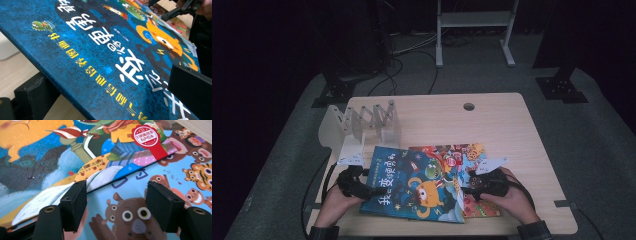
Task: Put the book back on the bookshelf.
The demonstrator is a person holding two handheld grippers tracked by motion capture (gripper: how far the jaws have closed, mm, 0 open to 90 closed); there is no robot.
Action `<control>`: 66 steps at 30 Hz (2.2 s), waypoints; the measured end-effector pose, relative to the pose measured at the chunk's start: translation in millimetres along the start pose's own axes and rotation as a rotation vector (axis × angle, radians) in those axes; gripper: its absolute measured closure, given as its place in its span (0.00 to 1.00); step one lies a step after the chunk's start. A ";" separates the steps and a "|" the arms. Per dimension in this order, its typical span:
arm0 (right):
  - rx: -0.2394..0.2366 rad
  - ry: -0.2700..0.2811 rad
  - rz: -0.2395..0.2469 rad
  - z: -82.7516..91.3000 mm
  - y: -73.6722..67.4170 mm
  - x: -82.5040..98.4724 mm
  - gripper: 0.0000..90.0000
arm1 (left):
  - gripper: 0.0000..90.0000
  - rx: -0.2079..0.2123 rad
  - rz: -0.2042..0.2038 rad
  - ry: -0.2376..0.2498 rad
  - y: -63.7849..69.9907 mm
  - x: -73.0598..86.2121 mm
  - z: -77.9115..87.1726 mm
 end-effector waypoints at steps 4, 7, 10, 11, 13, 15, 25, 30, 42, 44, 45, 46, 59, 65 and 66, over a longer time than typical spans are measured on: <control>-0.005 -0.007 0.000 -0.5 -1.1 -0.9 0.36 | 0.00 0.014 -0.018 0.013 6.0 -10.7 5.2; -0.010 -0.013 0.003 -0.7 -2.1 -1.5 0.37 | 0.00 0.014 -0.035 0.017 10.0 -18.6 6.9; -0.015 -0.013 0.004 -0.8 -3.4 -1.7 0.37 | 0.00 0.022 -0.042 0.023 12.2 -25.6 8.6; -0.018 -0.013 0.006 -1.0 -3.8 -1.6 0.37 | 0.00 0.025 -0.041 0.025 12.5 -28.2 9.2; -0.027 -0.016 0.008 -1.4 -5.5 -2.1 0.36 | 0.00 0.024 -0.039 0.033 13.1 -33.7 9.9; -0.034 -0.019 0.011 -2.3 -7.9 -2.9 0.36 | 0.00 0.019 -0.047 0.026 13.7 -39.1 10.0; -0.057 -0.015 0.022 -5.7 -18.2 -4.3 0.36 | 0.00 0.024 -0.099 -0.003 20.9 -66.3 10.9; -0.069 -0.017 0.029 -8.4 -24.2 -6.0 0.35 | 0.00 0.031 -0.120 -0.011 25.0 -83.2 10.1; -0.053 -0.023 0.000 -19.9 -36.2 -12.3 0.29 | 0.15 0.040 -0.184 -0.078 23.9 -131.1 2.3; -0.042 -0.021 -0.010 -21.7 -37.6 -13.3 0.29 | 0.18 0.042 -0.186 -0.090 23.0 -137.6 -0.3; -0.037 -0.023 -0.014 -22.3 -38.5 -13.7 0.29 | 0.20 0.042 -0.187 -0.095 22.5 -140.7 -1.5; -0.025 -0.025 -0.016 -23.3 -39.9 -14.5 0.29 | 0.25 0.042 -0.187 -0.102 22.2 -144.0 -2.3; 0.020 -0.020 -0.034 -31.5 -47.3 -18.4 0.28 | 0.44 0.021 -0.171 -0.143 24.9 -172.8 -10.8; 0.046 -0.019 -0.050 -35.0 -49.6 -19.8 0.26 | 0.45 0.025 -0.151 -0.162 26.2 -176.1 -10.4; 0.049 -0.018 -0.051 -35.7 -49.8 -20.1 0.26 | 0.46 0.021 -0.150 -0.166 26.5 -176.6 -10.2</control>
Point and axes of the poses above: each handheld gripper's, and its own axes: z roughly backward along the jaws, x roughly out of its underside, y roughly to its right, the point moved 1 cm from there along -z, roughly forward along the jaws, and after that the axes turned 15 degrees about y, right-handed, at the moved point
